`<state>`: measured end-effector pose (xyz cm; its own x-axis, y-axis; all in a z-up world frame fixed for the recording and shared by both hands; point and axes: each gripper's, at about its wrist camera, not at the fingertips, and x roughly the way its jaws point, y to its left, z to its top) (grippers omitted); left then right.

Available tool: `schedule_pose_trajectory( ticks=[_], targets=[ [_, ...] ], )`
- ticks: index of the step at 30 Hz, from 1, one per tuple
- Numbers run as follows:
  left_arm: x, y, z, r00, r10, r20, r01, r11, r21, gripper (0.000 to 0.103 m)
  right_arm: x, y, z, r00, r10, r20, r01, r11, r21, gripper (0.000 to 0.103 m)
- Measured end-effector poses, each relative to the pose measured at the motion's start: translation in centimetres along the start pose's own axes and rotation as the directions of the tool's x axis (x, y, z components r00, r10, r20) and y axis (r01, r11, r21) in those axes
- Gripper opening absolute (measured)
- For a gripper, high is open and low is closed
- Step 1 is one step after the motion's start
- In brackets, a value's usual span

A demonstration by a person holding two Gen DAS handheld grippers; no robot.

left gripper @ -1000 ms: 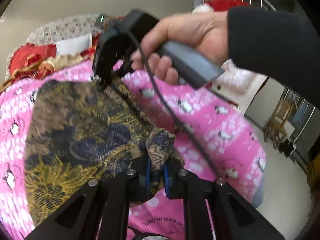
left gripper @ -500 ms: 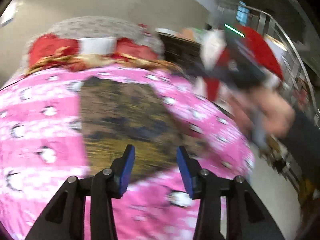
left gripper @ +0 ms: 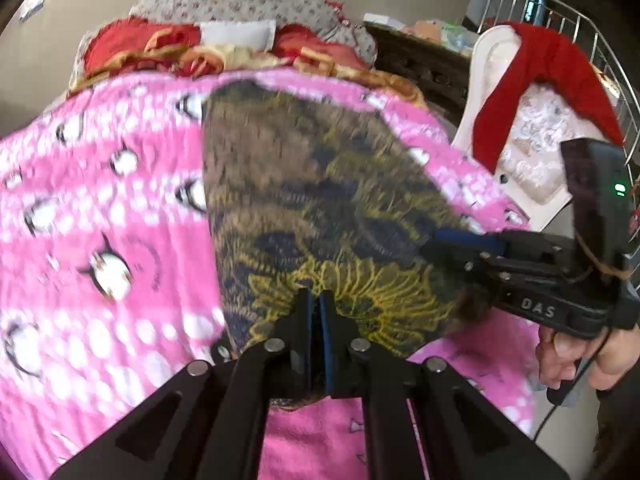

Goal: Fold small clothes
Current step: 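Press the folded shirt flat with both grippers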

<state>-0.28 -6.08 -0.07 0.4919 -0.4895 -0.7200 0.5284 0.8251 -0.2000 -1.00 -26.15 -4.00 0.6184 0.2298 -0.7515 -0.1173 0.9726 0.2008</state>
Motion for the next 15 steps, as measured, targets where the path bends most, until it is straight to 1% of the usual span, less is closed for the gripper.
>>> schedule_pose_trajectory(
  ticks=[2,3,4,6,7,8,9,10,11,13,14,15],
  targets=[
    [-1.3,0.6,2.0,0.998,0.004,0.060,-0.003,1.000,-0.007,0.005,-1.0,-0.1,1.1,0.999,0.027,-0.027,-0.026,0.998,0.053,0.016],
    [-1.2,1.0,3.2,0.997,0.008,0.076,-0.007,1.000,-0.017,0.005,-1.7,-0.3,2.0,1.000,0.030,-0.004,-0.029,0.995,0.098,0.016],
    [-0.6,1.5,5.1,0.996,0.024,0.087,-0.021,0.999,-0.029,0.005,-2.3,-0.5,2.6,1.000,0.019,0.022,-0.022,0.993,0.118,0.016],
    [0.9,2.4,8.2,0.994,0.051,0.097,-0.047,0.998,-0.051,0.005,-2.6,-0.5,5.1,0.997,-0.041,0.066,0.030,0.987,0.156,0.016],
    [2.4,3.0,10.2,0.996,0.037,0.083,-0.031,0.997,-0.074,0.005,-2.6,-0.3,6.3,0.993,-0.086,0.080,0.071,0.982,0.173,0.016],
    [3.6,3.3,11.6,0.997,0.040,0.067,-0.034,0.996,-0.088,0.005,-2.2,-0.3,7.9,0.987,-0.131,0.095,0.110,0.974,0.198,0.016],
    [4.8,3.6,13.1,0.996,0.074,0.059,-0.067,0.993,-0.101,0.005,-1.7,-0.4,9.5,0.980,-0.170,0.106,0.143,0.963,0.227,0.016],
    [5.7,3.8,14.1,0.994,0.093,0.063,-0.086,0.990,-0.109,0.006,-1.3,-0.6,10.4,0.973,-0.201,0.113,0.169,0.954,0.248,0.016],
    [7.1,4.0,15.1,0.993,0.097,0.059,-0.090,0.989,-0.118,0.007,-0.3,-0.9,11.8,0.963,-0.241,0.117,0.201,0.938,0.282,0.016],
    [9.3,4.6,16.2,0.992,0.121,0.031,-0.114,0.980,-0.162,0.013,1.7,-1.3,13.3,0.960,-0.262,0.101,0.224,0.932,0.284,0.016],
    [10.4,5.0,16.6,0.991,0.132,0.019,-0.126,0.974,-0.187,0.014,3.2,-1.7,13.9,0.954,-0.285,0.089,0.251,0.926,0.282,0.016],
    [11.4,5.3,16.7,0.990,0.138,0.007,-0.133,0.969,-0.209,0.017,4.7,-2.3,14.1,0.955,-0.286,0.080,0.255,0.928,0.273,0.016]
  ],
)
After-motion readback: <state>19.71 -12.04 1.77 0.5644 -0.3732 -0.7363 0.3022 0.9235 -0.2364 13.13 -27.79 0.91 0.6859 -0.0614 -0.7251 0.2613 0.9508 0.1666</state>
